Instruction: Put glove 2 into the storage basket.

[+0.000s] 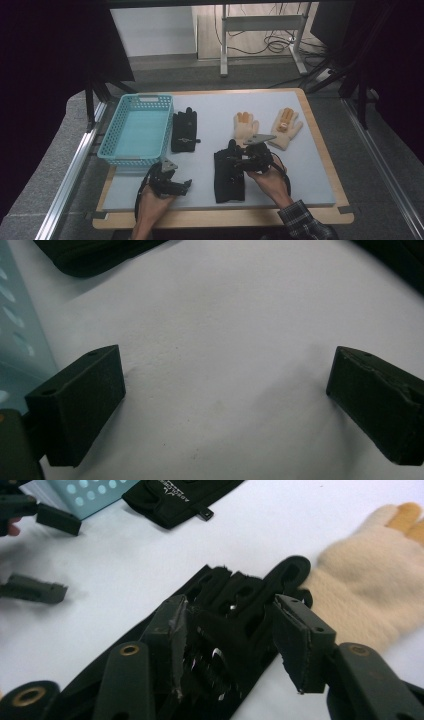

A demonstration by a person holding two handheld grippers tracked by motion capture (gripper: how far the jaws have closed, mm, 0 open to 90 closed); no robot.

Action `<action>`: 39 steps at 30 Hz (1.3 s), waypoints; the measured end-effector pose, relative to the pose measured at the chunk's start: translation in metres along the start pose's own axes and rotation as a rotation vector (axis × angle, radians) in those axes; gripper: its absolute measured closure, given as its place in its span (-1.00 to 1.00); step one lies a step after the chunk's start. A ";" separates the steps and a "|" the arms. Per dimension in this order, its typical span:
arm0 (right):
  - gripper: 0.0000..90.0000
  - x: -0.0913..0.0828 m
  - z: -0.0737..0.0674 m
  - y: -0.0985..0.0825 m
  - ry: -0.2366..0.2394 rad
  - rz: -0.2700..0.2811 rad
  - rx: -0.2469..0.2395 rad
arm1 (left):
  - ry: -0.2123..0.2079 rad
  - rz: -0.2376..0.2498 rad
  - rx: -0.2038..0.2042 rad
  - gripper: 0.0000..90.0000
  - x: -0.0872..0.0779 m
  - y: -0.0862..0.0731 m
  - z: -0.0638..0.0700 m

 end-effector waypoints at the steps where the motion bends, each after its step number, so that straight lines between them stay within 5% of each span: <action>1: 0.00 0.004 0.001 0.003 0.006 -0.002 0.000 | -0.001 0.000 -0.001 -0.94 0.000 0.000 0.000; 11: -0.15 0.052 -0.006 0.047 0.058 -0.018 -0.019 | -0.008 -0.003 -0.009 -0.95 0.001 0.000 0.000; 20: 0.12 0.102 -0.014 0.074 0.092 -0.059 -0.047 | -0.009 -0.003 -0.010 -0.95 0.001 -0.001 0.000; 28: 0.12 0.139 -0.018 0.085 0.094 -0.077 -0.057 | -0.009 -0.003 -0.011 -0.95 0.001 0.000 0.000; 39: -0.25 0.189 -0.026 0.104 0.092 -0.093 -0.038 | -0.009 -0.003 -0.012 -0.95 0.001 0.000 0.000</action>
Point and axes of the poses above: each handheld gripper's, and its own axes: x roughly forward along the jaws, y roughly out of its top, z roughly to its right, the point moved 10 cm from there along x, roughly forward along the jaws, and after that the axes turned 1 degree about x, right-handed, at the moved point
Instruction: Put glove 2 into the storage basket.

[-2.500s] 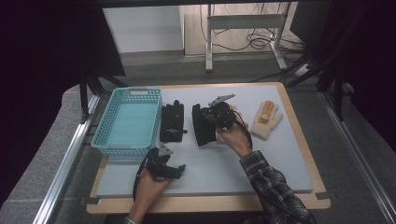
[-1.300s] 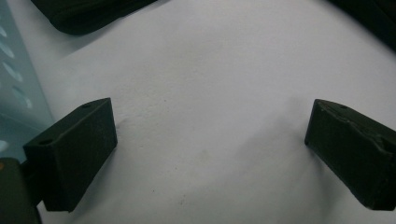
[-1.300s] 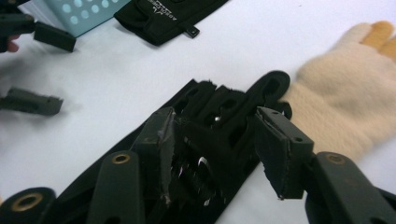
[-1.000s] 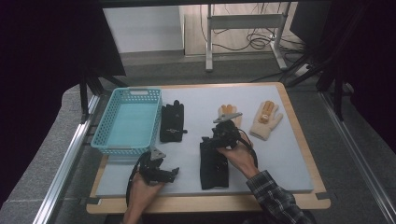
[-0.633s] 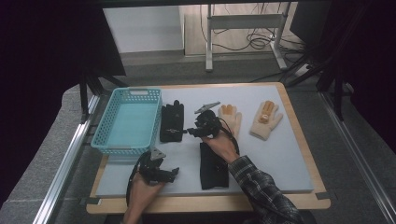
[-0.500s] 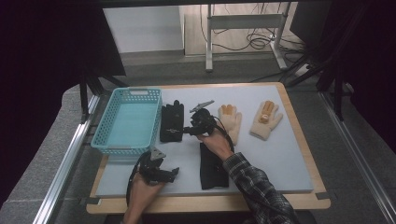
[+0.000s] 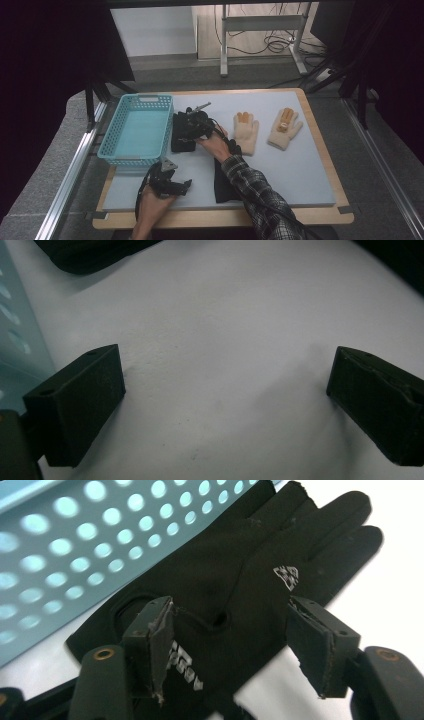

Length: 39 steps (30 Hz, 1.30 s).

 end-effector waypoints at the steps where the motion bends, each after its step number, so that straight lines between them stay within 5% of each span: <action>1: -0.26 0.004 0.000 0.000 0.001 -0.006 -0.004 | -0.001 0.000 0.000 -0.95 0.000 0.000 0.000; 7: -0.15 0.018 0.003 -0.002 -0.015 -0.030 0.006 | 0.000 0.000 0.000 -0.95 0.000 0.000 0.000; 9: 0.07 0.018 0.002 -0.002 -0.007 -0.030 0.011 | 0.000 0.000 0.000 -0.95 0.000 0.000 0.000; 10: 0.33 0.018 0.004 -0.002 -0.032 -0.030 0.006 | 0.001 0.000 0.000 -0.95 0.000 0.000 0.000; 11: 0.35 0.017 0.006 -0.003 -0.066 -0.032 -0.030 | 0.000 0.000 0.000 -0.95 0.000 0.000 0.000; 18: 0.86 0.019 -0.002 -0.002 -0.069 -0.044 -0.036 | 0.000 0.000 0.000 -0.95 0.000 0.000 0.000; 22: 0.93 0.019 -0.001 -0.002 -0.048 -0.038 0.001 | 0.000 0.000 0.000 -0.95 0.000 0.000 0.000; 39: 0.94 -0.019 0.003 0.012 -0.064 0.028 -0.012 | 0.000 0.000 -0.001 -0.95 0.000 0.000 0.000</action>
Point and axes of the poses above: each handheld gripper's, and its own axes: x roughly forward along the jaws, y roughly out of its top, z roughly to its right, the point moved 10 cm from there along x, roughly forward along the jaws, and after that the axes turned 1 degree about x, right-handed, at the moved point
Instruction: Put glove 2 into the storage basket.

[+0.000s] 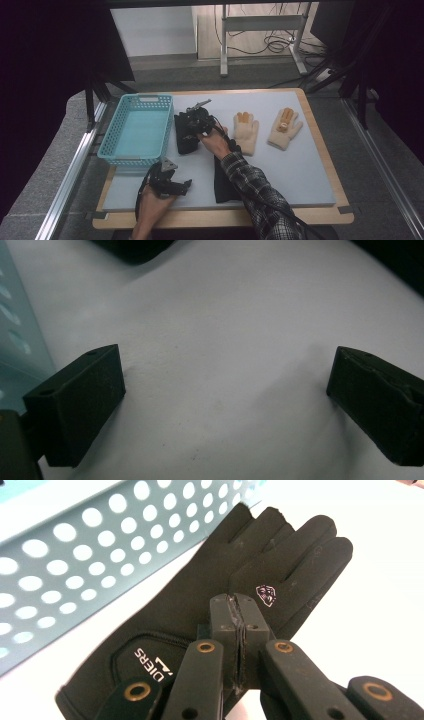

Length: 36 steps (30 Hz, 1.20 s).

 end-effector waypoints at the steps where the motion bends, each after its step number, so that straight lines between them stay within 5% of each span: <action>1: 0.94 -0.002 0.001 0.001 -0.001 0.005 -0.002 | 0.000 0.000 0.000 -0.95 0.000 0.000 0.000; 21: 0.95 -0.065 -0.001 0.009 0.010 0.084 0.018 | 0.001 0.000 0.001 -0.95 0.000 0.000 0.000; 36: 0.95 -0.130 -0.001 -0.024 0.001 0.114 0.024 | 0.001 0.000 0.004 -0.95 0.000 0.000 0.000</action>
Point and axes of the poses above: each handheld gripper's, and its own axes: x roughly forward along the jaws, y roughly out of its top, z roughly to its right, the point moved 10 cm from there along x, roughly forward along the jaws, and after that the axes turned 1 degree about x, right-handed, at the moved point
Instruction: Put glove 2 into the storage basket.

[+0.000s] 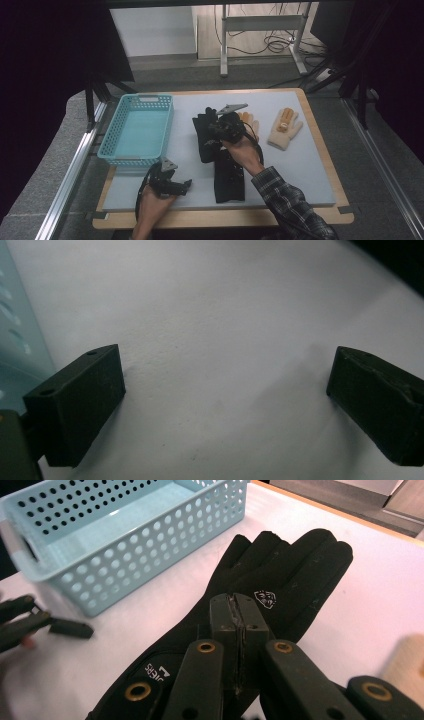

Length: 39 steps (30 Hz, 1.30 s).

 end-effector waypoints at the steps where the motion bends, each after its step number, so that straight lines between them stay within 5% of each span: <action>1: 0.95 -0.005 -0.001 -0.003 0.001 0.002 0.007 | 0.000 0.000 -0.001 -0.95 0.000 0.000 0.000; 15: 0.95 -0.067 -0.013 -0.049 -0.015 0.032 0.053 | 0.000 0.002 -0.005 -0.95 0.000 0.000 0.000; 24: 0.95 -0.088 -0.023 -0.075 -0.034 0.065 0.114 | 0.001 0.004 -0.009 -0.95 0.000 0.000 0.001; 33: 0.95 -0.073 -0.022 -0.098 -0.064 0.077 0.158 | 0.001 0.004 -0.009 -0.95 0.000 0.000 0.001; 39: 0.88 -0.057 -0.023 -0.121 -0.066 0.022 0.164 | 0.002 0.004 -0.007 -0.95 0.000 0.000 0.001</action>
Point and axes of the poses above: each handheld gripper's, and its own axes: x roughly forward along the jaws, y roughly out of its top, z roughly to its right, the point moved 10 cm from there along x, roughly forward along the jaws, and after that the axes turned 1 degree about x, right-handed, at the moved point
